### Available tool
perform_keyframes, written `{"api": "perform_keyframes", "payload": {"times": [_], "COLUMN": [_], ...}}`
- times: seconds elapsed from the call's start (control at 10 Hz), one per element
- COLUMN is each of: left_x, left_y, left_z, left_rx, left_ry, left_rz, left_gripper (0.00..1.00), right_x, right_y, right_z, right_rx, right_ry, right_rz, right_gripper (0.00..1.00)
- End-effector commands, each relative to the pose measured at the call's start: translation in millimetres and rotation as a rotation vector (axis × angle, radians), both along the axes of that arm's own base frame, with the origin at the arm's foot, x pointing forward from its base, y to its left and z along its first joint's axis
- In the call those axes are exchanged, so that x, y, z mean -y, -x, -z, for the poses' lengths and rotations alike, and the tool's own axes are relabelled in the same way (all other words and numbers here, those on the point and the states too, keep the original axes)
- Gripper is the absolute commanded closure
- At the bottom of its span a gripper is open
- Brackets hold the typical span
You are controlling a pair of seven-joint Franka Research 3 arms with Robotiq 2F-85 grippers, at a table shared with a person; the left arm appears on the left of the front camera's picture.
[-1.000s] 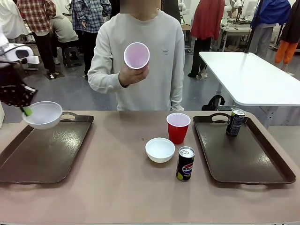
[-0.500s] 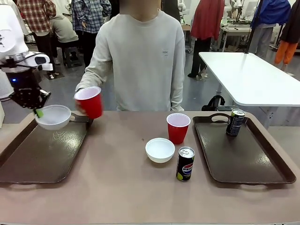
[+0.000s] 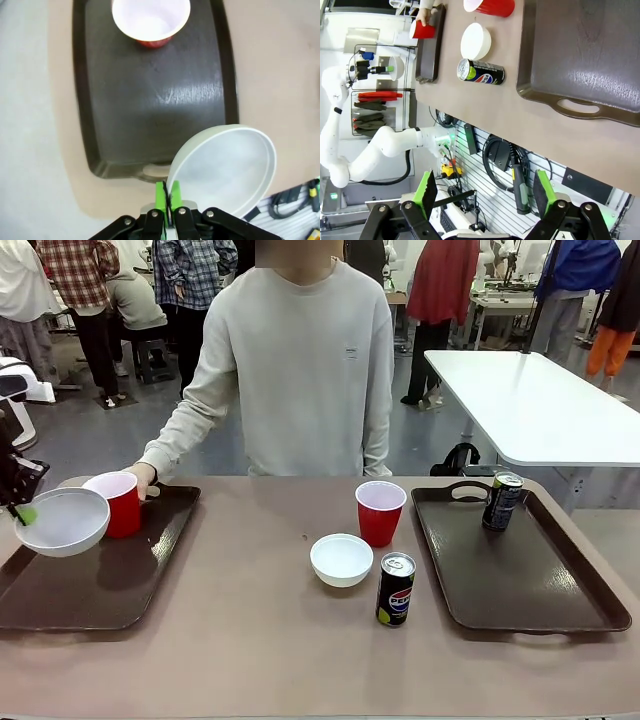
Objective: Prepare tableware on both trays.
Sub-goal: Pick up a Picnic Bowl from the table and place it on a Handle tray.
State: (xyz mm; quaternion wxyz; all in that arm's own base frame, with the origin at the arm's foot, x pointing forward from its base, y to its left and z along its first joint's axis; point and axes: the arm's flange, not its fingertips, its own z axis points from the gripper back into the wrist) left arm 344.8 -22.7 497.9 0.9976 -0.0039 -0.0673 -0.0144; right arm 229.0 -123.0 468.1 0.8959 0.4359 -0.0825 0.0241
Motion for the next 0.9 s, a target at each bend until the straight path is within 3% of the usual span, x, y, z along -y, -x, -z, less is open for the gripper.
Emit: {"api": "perform_keyframes", "payload": {"times": [0.0, 0.1, 0.4, 0.8], "left_x": [3.7, 0.0, 0.0, -28.2], "left_y": [-21.9, 0.0, 0.0, -24.8], "left_z": [7.8, 0.0, 0.0, 32.3], "left_rx": [0.031, 0.0, 0.0, 0.031], "left_ry": [-0.022, 0.0, 0.0, 0.096], "left_rz": [-0.061, 0.0, 0.0, 0.061], "left_gripper": [0.96, 0.96, 0.96, 0.96], "right_x": [-0.4, -0.4, -0.4, -0.4], "right_y": [-0.8, -0.8, -0.8, -0.8], "right_z": [-1.3, -1.3, -1.3, -1.3], "right_rx": [0.009, 0.009, 0.009, 0.009], "right_ry": [-0.026, -0.026, -0.026, -0.026], "right_rz": [-0.001, -0.001, -0.001, -0.001], "right_gripper": [0.0, 0.0, 0.0, 0.0]}}
